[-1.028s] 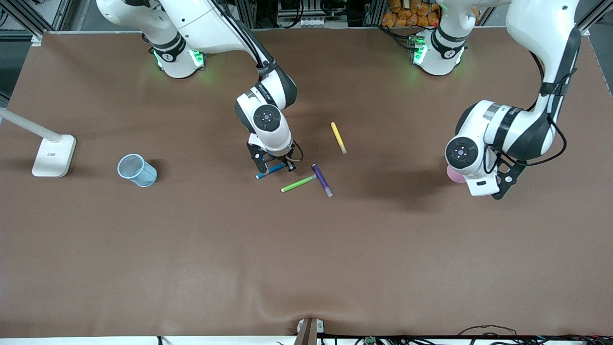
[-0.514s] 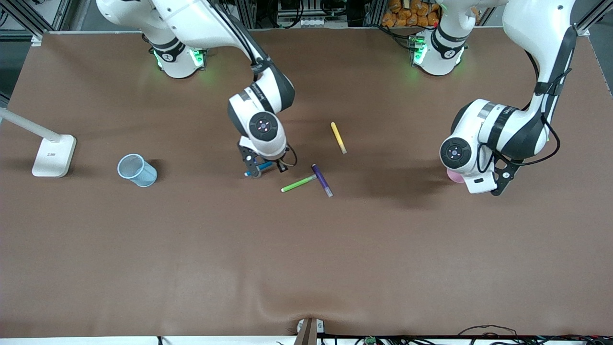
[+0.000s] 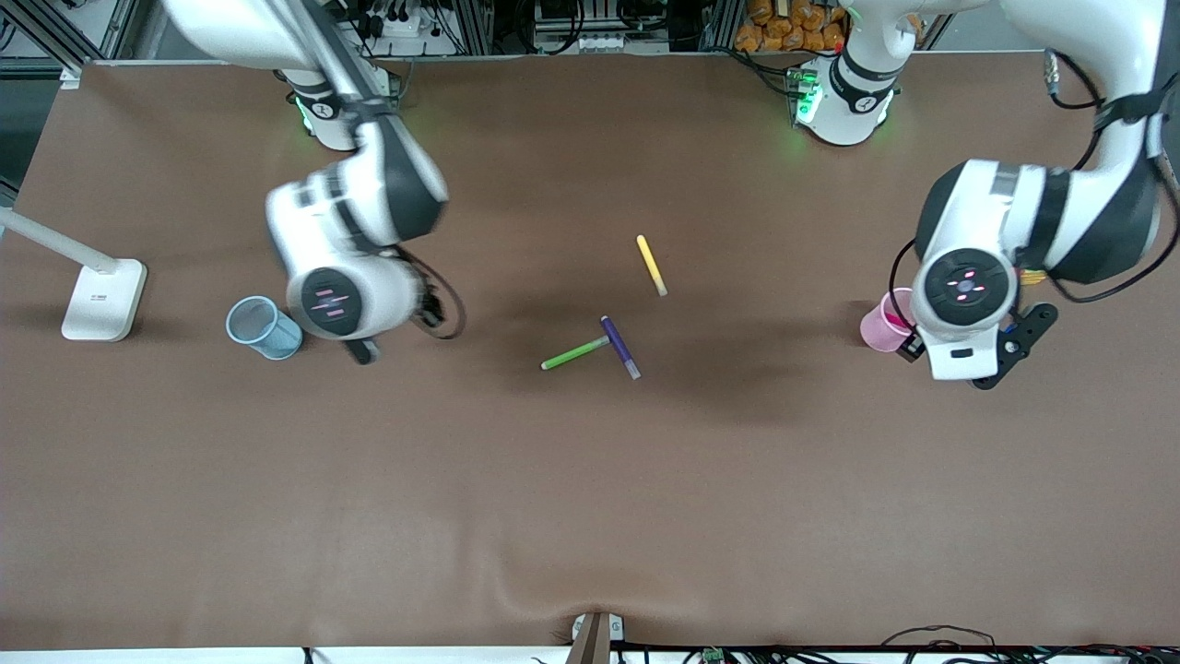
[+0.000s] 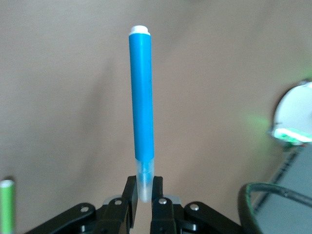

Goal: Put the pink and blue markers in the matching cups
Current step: 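Drop the pink marker in the pink cup while the right gripper carries blue, then release the blue marker into the blue cup with the right gripper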

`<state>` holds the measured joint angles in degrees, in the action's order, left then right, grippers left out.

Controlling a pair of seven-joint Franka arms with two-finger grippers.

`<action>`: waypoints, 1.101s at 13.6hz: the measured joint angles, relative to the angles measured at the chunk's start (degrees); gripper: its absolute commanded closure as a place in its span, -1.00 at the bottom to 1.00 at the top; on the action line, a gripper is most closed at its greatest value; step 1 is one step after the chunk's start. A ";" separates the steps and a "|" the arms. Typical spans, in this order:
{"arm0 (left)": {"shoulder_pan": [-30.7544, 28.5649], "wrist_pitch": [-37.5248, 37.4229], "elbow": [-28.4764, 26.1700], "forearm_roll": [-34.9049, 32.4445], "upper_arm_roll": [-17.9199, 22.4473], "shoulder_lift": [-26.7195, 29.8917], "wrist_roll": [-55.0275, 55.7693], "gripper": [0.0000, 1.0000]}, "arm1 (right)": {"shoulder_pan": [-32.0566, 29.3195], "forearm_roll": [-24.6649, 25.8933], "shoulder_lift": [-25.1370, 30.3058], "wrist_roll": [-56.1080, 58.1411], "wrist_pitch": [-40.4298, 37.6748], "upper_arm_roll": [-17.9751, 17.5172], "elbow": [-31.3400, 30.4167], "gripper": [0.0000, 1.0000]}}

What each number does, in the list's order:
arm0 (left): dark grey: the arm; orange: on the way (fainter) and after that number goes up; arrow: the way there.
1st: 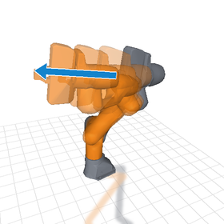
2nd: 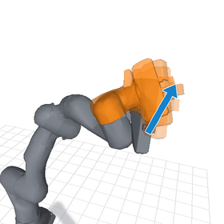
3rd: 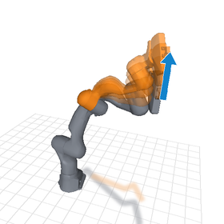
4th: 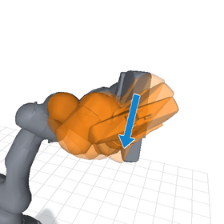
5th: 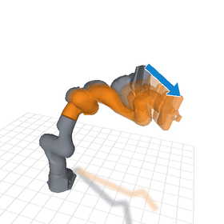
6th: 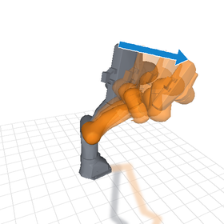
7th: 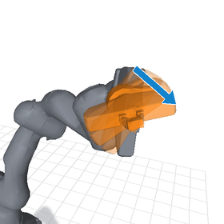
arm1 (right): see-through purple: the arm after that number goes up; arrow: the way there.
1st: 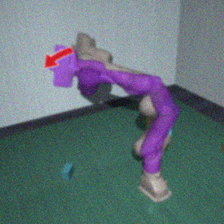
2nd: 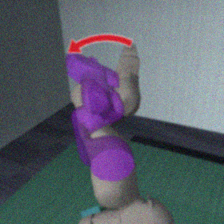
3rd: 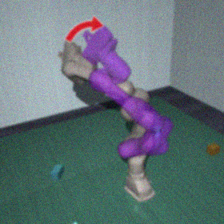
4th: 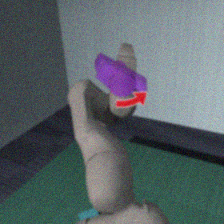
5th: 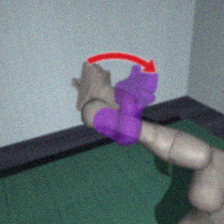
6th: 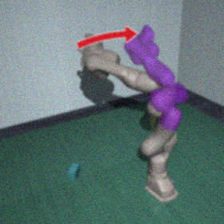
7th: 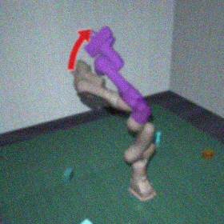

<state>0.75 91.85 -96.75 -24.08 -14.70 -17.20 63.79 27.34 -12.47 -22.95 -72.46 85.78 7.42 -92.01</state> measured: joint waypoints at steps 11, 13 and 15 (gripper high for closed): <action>-5.65 -5.02 13.09 15.47 0.16 7.26 -34.89 -1.00 | -26.27 -0.41 1.93 40.18 -18.60 0.04 -1.32 1.00; -7.30 -5.03 13.23 17.07 0.21 9.85 -39.35 -1.00 | -28.43 -0.54 1.43 42.32 -18.42 -0.02 -2.53 1.00; -8.66 -5.04 13.27 17.48 0.31 11.57 -41.58 -1.00 | -30.46 -1.07 0.05 45.94 -18.07 -0.05 -3.30 1.00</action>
<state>-7.91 86.81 -83.48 -6.60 -14.38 -5.63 22.21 -3.11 -13.55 -22.90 -26.52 67.71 7.37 -95.31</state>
